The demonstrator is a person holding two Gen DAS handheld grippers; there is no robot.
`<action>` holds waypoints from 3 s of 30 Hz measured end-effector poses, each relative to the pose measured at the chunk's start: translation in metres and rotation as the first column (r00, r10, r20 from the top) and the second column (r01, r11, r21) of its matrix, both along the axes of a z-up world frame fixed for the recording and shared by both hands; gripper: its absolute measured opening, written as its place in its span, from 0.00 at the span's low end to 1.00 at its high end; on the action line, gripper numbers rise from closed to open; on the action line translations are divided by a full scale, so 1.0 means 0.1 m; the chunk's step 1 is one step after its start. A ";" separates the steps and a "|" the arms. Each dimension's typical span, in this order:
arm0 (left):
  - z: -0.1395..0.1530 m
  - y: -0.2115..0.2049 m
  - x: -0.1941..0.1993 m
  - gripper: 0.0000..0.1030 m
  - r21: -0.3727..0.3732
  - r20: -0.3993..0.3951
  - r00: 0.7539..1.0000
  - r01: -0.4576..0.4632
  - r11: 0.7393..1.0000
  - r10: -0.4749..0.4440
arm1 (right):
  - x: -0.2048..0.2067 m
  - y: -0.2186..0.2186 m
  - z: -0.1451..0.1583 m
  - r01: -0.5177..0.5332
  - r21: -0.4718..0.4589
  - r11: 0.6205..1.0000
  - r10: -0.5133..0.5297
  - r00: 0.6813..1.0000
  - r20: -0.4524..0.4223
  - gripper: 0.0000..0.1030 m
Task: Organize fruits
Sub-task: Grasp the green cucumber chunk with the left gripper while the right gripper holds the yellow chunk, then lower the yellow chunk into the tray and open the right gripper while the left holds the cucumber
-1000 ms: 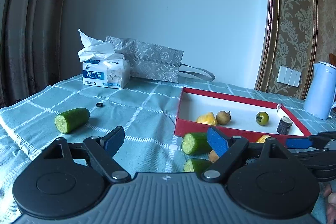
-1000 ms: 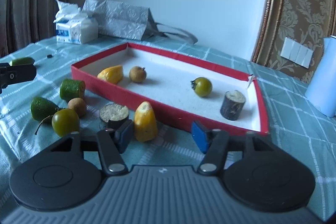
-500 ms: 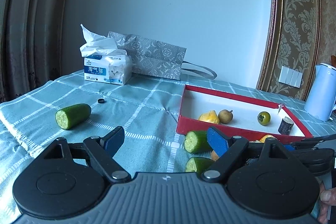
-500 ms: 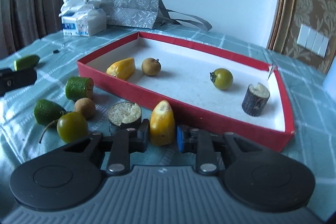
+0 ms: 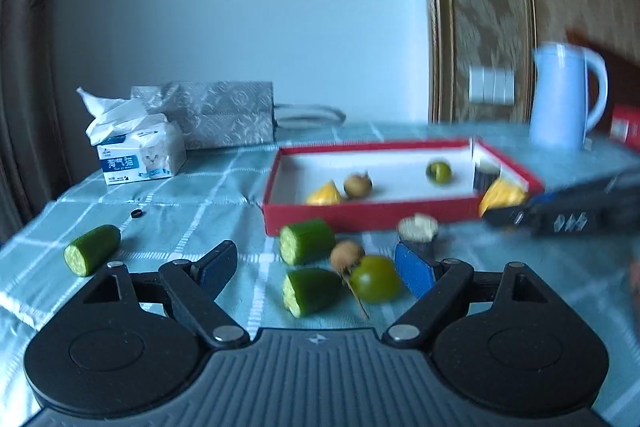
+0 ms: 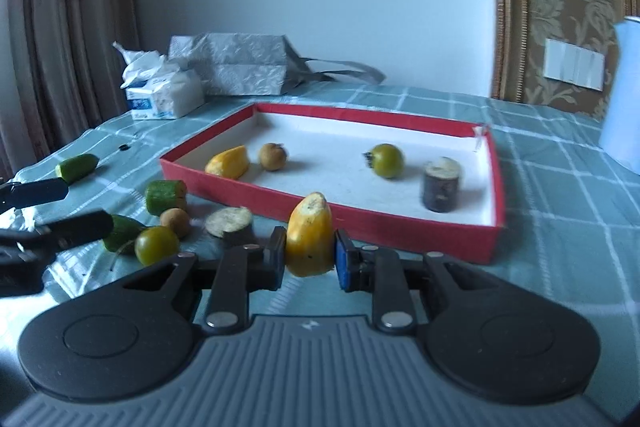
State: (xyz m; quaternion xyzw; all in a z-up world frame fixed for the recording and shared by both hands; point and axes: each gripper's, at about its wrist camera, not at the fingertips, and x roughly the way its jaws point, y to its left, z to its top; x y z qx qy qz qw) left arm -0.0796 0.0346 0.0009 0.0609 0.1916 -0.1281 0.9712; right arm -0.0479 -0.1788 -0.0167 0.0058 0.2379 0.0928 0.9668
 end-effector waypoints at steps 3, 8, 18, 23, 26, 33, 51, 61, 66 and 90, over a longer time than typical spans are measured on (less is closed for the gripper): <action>-0.04 -0.06 0.03 0.84 0.019 -0.035 0.998 0.051 0.999 -0.050 | -0.01 -0.13 -0.04 0.017 0.026 1.000 -0.017 1.000 -0.012 0.23; -0.01 0.10 0.12 0.84 -0.010 -0.053 0.998 0.018 1.000 -0.019 | -0.01 -0.16 -0.09 0.010 0.031 0.999 -0.009 1.000 -0.020 0.23; -0.06 0.32 0.36 0.84 0.106 -0.081 0.997 0.011 0.994 -0.003 | -0.02 -0.18 -0.09 0.001 0.047 0.999 0.000 1.000 -0.016 0.23; -0.10 0.24 0.45 0.80 0.104 -0.145 0.985 0.111 0.988 -0.095 | 0.01 -0.20 -0.10 0.008 0.063 0.998 -0.007 1.000 -0.026 0.23; -0.15 0.18 0.48 0.75 0.094 -0.178 0.973 0.166 0.982 -0.147 | 0.00 -0.22 -0.09 0.016 0.071 0.997 -0.015 1.000 -0.018 0.23; -0.16 0.06 0.53 0.53 0.077 -0.202 0.966 0.182 0.980 -0.164 | 0.01 -0.25 -0.10 0.021 0.078 0.997 -0.019 1.000 -0.017 0.23; 0.01 0.05 0.30 0.33 0.056 -0.103 0.994 -0.038 0.998 0.044 | -0.01 -0.27 -0.09 0.020 0.098 0.995 -0.020 1.000 0.001 0.23; -0.06 0.04 0.31 0.33 0.031 -0.104 0.983 -0.148 0.988 0.151 | -0.06 -0.21 0.11 0.024 0.086 0.996 -0.032 0.994 0.101 0.23; -0.08 0.11 0.34 0.33 0.002 -0.121 0.977 -0.179 0.984 0.178 | 0.20 -0.18 0.26 0.040 0.072 0.997 -0.047 0.993 0.110 0.23; -0.08 0.24 0.37 0.33 -0.066 -0.137 0.970 -0.210 0.975 0.200 | 1.12 -0.17 0.05 0.206 -0.030 0.978 -0.204 0.977 0.062 0.35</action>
